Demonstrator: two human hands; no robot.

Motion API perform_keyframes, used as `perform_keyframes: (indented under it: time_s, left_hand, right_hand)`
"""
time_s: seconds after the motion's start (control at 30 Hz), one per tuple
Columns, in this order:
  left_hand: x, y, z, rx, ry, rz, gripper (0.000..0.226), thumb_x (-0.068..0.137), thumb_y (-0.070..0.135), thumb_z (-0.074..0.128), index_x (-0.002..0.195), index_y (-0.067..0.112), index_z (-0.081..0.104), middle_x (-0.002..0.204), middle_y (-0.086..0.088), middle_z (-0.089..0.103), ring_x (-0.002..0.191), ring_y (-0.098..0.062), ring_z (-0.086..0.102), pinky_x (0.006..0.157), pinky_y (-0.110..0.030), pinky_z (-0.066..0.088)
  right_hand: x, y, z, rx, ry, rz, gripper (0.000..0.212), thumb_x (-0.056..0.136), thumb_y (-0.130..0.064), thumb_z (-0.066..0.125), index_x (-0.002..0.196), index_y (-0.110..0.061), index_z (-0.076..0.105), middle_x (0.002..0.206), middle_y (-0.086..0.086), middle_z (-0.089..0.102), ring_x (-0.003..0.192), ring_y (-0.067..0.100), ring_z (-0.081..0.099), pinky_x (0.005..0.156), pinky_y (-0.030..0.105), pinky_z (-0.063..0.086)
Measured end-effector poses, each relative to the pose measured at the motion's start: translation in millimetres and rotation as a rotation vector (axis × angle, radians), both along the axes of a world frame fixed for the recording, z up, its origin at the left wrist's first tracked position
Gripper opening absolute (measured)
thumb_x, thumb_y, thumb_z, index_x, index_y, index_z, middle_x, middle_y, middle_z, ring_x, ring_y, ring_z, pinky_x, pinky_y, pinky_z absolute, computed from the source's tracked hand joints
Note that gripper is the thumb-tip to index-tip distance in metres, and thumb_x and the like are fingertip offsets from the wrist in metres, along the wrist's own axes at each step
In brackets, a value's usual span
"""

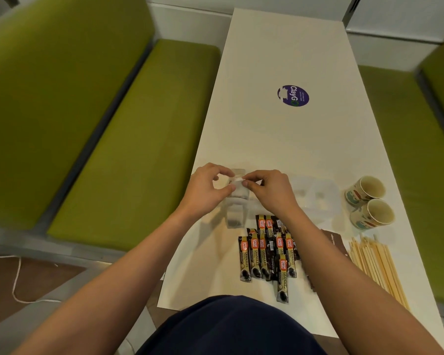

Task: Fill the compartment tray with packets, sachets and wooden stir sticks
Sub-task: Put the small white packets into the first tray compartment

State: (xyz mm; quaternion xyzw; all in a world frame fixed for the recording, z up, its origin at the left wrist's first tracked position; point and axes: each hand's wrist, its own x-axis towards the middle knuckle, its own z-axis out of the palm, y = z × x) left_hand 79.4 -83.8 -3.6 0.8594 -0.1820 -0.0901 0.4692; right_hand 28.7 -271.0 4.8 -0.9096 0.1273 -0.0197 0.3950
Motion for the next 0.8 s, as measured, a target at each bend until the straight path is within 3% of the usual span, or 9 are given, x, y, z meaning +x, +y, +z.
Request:
perform_keyframes:
  time_s: [0.1,0.23,0.43,0.6,0.8]
  left_hand:
    - [-4.9,-0.3,-4.1,0.026,-0.075,-0.023,0.011,0.085,0.037,0.076,0.095,0.036,0.073,0.119,0.014,0.058,0.119,-0.009,0.048,0.095,-0.024,0.040]
    - [-11.0,2.6,-11.3,0.123,-0.168,-0.086,0.011,0.087,0.047,0.072,0.087,0.036,0.076,0.132,0.008,0.054,0.129,-0.012,0.039,0.107,-0.031,0.036]
    - [-15.4,7.9,-10.2,0.285,-0.265,-0.141,0.031,0.093,0.056,0.060,0.092,0.032,0.079,0.140,-0.002,0.053,0.134,-0.018,0.035,0.109,-0.042,0.038]
    - [-17.5,8.0,-8.0,0.405,-0.427,-0.205,0.044,0.099,0.057,0.044,0.091,0.030,0.078,0.142,-0.006,0.053,0.137,-0.023,0.037,0.104,-0.045,0.044]
    - [-21.7,10.3,-8.7,0.419,-0.377,-0.254,0.042,0.103,0.051,0.039,0.108,0.028,0.075,0.146,-0.006,0.048,0.140,-0.022,0.032,0.105,-0.046,0.043]
  right_hand:
    - [1.5,3.4,-3.0,-0.014,-0.015,-0.057,0.015,0.092,-0.031,0.075,0.103,-0.023,0.080,0.103,-0.004,0.058,0.092,0.007,0.053,0.075,0.019,0.036]
    - [6.9,2.7,-3.6,-0.041,0.040,-0.052,0.017,0.092,-0.032,0.074,0.105,-0.023,0.080,0.103,-0.003,0.054,0.101,0.013,0.054,0.077,0.024,0.036]
    - [2.5,9.9,-5.3,-0.199,-0.016,-0.034,0.026,0.092,-0.033,0.071,0.117,-0.026,0.072,0.100,-0.008,0.049,0.105,0.016,0.054,0.077,0.034,0.048]
    - [-3.1,11.9,-2.6,-0.294,-0.043,0.031,0.018,0.093,-0.039,0.069,0.105,-0.027,0.078,0.097,-0.006,0.049,0.103,0.016,0.049,0.075,0.037,0.049]
    - [-3.3,14.8,-3.6,-0.346,-0.041,0.068,0.026,0.093,-0.036,0.067,0.117,-0.025,0.075,0.099,-0.004,0.047,0.105,0.022,0.049,0.083,0.037,0.046]
